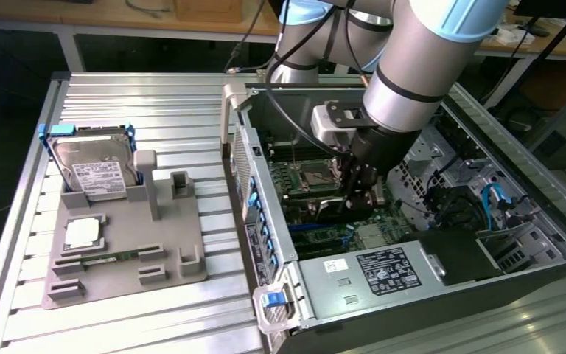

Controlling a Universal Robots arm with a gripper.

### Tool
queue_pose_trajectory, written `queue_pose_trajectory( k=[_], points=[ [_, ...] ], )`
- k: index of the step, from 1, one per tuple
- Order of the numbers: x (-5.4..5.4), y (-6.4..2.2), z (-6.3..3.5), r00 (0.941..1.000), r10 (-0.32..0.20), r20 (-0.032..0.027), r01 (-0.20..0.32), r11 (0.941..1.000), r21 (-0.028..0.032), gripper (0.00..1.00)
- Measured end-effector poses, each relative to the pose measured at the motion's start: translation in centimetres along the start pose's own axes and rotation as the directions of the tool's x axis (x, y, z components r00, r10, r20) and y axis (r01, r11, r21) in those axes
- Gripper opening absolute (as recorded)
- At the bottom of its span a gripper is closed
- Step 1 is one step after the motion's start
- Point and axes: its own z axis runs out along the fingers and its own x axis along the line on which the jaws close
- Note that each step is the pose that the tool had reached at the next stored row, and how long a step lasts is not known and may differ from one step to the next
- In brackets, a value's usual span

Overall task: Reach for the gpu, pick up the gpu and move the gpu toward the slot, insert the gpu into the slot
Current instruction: 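Insert the gpu into the slot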

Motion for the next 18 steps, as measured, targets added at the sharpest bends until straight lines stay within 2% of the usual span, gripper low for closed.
queue_pose_trajectory(
  k=[4,18],
  points=[
    [-0.02,0.00,0.00,0.9999,-0.016,0.0000,0.016,0.9999,-0.0004,0.27],
    [-0.03,0.06,0.70,0.9999,-0.016,-0.0003,0.016,0.9999,-0.0004,0.27]
  ],
)
